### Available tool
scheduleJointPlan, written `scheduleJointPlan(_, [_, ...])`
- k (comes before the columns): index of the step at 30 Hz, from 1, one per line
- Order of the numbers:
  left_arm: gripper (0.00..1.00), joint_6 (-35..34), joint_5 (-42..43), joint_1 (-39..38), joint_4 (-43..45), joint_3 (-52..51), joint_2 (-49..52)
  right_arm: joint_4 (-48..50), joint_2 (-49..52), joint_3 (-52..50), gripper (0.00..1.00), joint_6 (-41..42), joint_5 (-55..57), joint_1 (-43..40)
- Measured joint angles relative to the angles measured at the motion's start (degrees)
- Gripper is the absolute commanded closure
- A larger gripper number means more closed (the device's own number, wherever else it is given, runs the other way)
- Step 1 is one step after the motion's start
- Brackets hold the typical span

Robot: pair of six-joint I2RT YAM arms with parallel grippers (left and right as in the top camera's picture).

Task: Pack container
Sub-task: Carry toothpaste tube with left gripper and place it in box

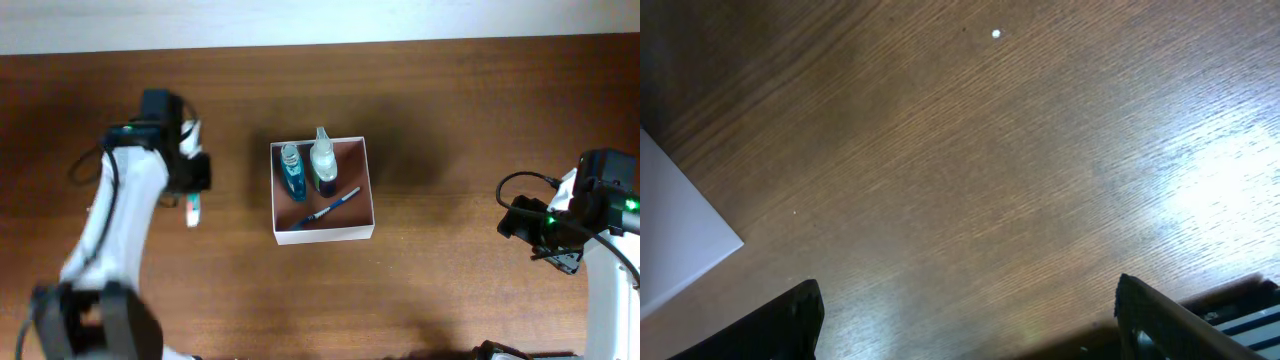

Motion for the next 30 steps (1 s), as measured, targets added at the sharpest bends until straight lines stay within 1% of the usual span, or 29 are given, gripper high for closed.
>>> scheduleJointPlan(2, [1.0,5.7,0.0,-8.5,3.0,1.3,-7.3,0.0,0.0,0.0,0.14,0.0,0.0,0.0])
scheduleJointPlan(4, [1.0,10.3,0.0,-14.7,4.2,1.7,-10.1,0.0,0.0,0.0,0.14,0.0,0.0,0.0])
scheduleJointPlan(7, [1.0,17.9,0.3,-25.3,5.9,1.8,-10.5,0.0,0.0,0.0,0.14,0.0,0.0,0.0])
scheduleJointPlan(11, [1.0,23.5,0.4,-32.6,7.1,1.8,-8.3,0.0,0.0,0.0,0.14,0.0,0.0,0.0])
scheduleJointPlan(15, [1.0,27.2,0.5,-35.8,7.7,1.8,-4.5,0.0,0.0,0.0,0.14,0.0,0.0,0.0])
scheduleJointPlan(20, [1.0,29.5,0.4,-36.3,9.3,1.8,1.0,0.0,0.0,0.0,0.14,0.0,0.0,0.0])
scheduleJointPlan(30, [1.0,31.2,0.4,-36.3,10.6,1.8,6.4,0.0,0.0,0.0,0.14,0.0,0.0,0.0])
